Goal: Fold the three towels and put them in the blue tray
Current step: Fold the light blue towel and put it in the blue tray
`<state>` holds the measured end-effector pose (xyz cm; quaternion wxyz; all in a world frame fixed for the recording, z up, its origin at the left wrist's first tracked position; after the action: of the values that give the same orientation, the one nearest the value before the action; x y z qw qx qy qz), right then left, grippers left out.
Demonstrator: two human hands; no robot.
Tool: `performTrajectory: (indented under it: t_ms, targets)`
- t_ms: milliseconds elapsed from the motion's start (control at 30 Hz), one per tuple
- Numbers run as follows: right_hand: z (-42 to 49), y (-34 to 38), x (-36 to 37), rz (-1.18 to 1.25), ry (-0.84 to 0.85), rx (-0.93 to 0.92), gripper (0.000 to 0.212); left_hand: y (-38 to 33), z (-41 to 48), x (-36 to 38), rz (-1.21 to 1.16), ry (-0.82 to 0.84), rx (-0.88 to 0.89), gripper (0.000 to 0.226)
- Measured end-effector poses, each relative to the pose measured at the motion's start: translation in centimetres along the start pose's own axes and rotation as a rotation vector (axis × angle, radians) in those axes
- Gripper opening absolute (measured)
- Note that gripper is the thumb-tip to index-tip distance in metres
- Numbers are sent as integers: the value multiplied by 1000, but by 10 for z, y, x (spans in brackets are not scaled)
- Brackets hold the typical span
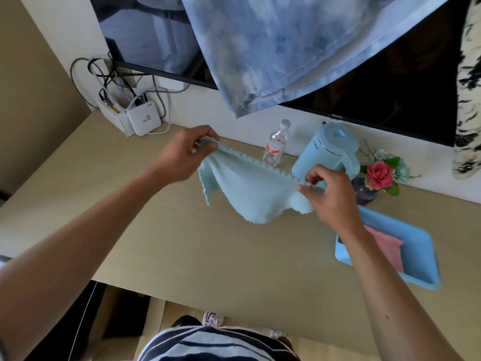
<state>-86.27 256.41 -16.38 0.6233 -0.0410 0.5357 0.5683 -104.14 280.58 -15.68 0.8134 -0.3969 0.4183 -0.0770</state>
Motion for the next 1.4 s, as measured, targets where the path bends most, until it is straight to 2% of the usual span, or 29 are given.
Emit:
performTrajectory:
  t_ms: [133,233,333,400,567,600,767,800,900,1067,1267,1400]
  targets:
    - [-23,7,0,115,69,13,23,-9,-26,0,-36,63,73,7]
    - [-63,-8,30,210,236,83,16,2,-66,19,-76,205,100,10]
    - [-119,-33,76,191,445,171,12,46,-119,56,-36,372,3,5]
    - [-158,-52,106,140,567,233,10,80,-156,85,20,482,-82,13]
    - [-222,-77,146,22,740,330,5,124,-215,128,72,638,-261,13]
    - [-227,-80,149,7,756,337,15,127,-219,132,68,642,-284,14]
    - [-226,-96,149,10,710,397,39,142,-212,140,68,552,-365,14]
    - [-222,-101,149,18,692,422,39,147,-209,141,68,528,-380,12]
    - [-213,-119,148,6,644,496,21,160,-196,145,70,459,-447,11]
    - [-202,-136,151,-34,648,537,39,168,-173,152,54,360,-493,14]
    - [-169,-153,145,52,472,646,9,174,-154,158,60,312,-502,13]
    - [-149,-163,150,76,400,691,4,182,-138,162,82,269,-518,10]
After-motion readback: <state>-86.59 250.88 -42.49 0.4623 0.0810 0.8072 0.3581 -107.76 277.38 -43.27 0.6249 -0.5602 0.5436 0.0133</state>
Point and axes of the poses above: each hand's wrist, its own z-axis towards the middle knuckle, its own x-axis out of the palm, y = z × x, the point moved 9 cm from there along z, towards the middle knuckle, and after that the axes turned 9 degrees about -y, right-handed, at the moved point
